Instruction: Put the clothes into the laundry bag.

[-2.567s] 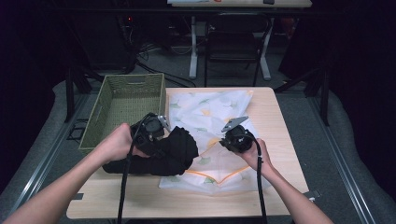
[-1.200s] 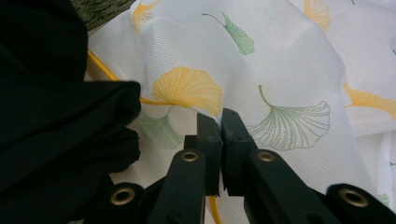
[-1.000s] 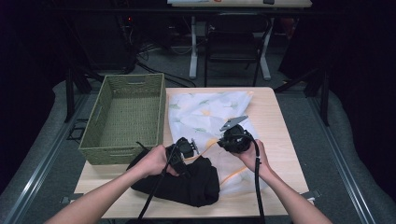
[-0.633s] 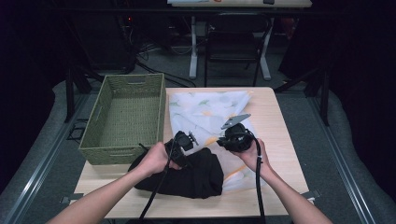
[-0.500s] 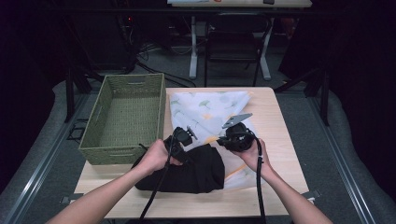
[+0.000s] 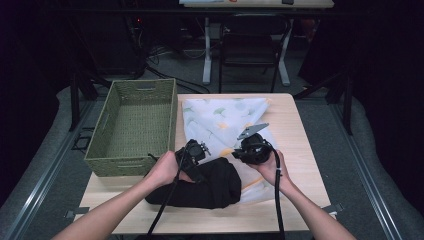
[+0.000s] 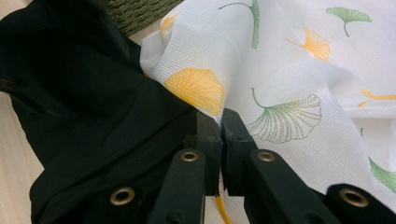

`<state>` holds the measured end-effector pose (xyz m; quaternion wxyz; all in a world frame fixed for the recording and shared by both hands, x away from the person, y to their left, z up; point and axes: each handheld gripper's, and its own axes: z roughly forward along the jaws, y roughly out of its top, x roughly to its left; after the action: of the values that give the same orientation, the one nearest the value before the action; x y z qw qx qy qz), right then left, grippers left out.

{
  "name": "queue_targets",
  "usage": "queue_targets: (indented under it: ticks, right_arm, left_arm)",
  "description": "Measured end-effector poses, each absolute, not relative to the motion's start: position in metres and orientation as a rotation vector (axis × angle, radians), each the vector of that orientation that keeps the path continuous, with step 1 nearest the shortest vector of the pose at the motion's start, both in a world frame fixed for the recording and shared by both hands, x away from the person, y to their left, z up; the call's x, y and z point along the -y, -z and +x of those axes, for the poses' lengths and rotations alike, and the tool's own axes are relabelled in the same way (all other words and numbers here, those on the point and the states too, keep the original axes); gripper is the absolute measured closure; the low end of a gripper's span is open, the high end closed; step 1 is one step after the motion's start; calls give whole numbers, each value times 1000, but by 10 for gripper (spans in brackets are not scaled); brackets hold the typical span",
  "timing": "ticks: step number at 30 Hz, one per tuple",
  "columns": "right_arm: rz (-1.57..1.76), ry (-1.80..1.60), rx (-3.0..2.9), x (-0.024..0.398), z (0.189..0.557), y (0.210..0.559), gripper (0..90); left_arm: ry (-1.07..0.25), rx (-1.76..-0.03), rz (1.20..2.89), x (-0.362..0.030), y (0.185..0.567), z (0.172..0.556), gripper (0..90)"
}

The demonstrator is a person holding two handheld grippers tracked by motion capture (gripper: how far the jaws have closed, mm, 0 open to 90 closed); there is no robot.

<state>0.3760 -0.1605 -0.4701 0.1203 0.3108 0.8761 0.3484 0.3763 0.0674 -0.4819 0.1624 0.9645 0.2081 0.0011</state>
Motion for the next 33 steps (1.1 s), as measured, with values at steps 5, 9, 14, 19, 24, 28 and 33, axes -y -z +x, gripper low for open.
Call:
queue_targets:
  ticks: [5, 9, 14, 19, 24, 28, 33]
  right_arm:
    - [908, -1019, -2559, 161, 376, 470, 878]
    - [914, -1018, -2562, 159, 376, 470, 877]
    - [918, -1020, -2565, 159, 377, 471, 877]
    - [917, -1018, -2573, 159, 376, 472, 876]
    - [916, -1015, -2575, 158, 377, 473, 877]
    - [919, -1019, -2574, 157, 375, 472, 877]
    - [912, -1028, -2562, 156, 374, 469, 877]
  left_arm:
    - [-62, -492, 2758, -78, 475, 359, 102]
    - [-54, -433, 2840, -80, 493, 349, 113]
    - [-140, -388, 2881, -77, 513, 339, 170]
    - [-200, -349, 2905, -75, 526, 334, 340]
    - [-249, -349, 2905, -74, 528, 332, 571]
    - [-243, -382, 2882, -76, 525, 334, 633]
    - [-137, -519, 2855, -77, 513, 342, 645]
